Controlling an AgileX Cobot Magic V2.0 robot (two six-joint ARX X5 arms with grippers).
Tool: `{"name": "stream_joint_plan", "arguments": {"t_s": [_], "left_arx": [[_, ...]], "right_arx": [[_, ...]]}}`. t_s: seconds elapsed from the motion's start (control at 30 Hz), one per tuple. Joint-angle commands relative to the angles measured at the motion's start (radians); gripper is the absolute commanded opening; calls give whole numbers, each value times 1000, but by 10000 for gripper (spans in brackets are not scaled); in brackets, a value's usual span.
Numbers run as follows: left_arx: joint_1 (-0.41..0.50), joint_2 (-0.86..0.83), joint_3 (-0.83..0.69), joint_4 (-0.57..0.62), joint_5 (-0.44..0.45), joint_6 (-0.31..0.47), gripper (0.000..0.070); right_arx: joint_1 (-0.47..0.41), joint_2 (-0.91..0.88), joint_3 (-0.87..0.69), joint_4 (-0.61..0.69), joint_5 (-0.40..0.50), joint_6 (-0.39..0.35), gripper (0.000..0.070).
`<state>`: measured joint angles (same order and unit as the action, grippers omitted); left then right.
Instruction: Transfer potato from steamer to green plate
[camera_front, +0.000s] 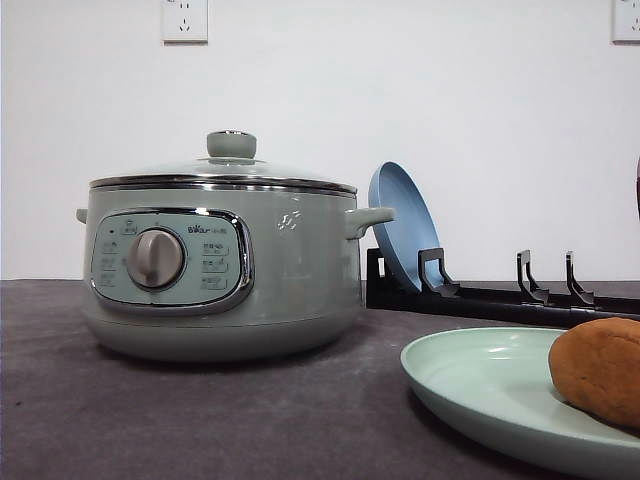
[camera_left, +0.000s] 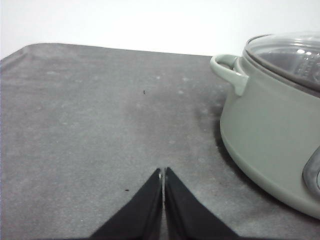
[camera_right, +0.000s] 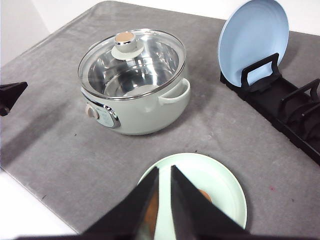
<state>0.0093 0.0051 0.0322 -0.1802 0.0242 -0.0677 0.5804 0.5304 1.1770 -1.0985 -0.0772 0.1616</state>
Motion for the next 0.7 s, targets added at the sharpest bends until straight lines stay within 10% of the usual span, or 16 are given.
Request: {"name": "stream_joint_plan", "arguments": {"t_s": [0.0, 0.67], "left_arx": [[2, -2, -20, -4, -2, -1, 0], [2, -2, -20, -6, -2, -1, 0]], "right_arx": [[5, 3, 14, 10, 0, -2, 32], [-2, 1, 10, 16, 17, -7, 32]]}}
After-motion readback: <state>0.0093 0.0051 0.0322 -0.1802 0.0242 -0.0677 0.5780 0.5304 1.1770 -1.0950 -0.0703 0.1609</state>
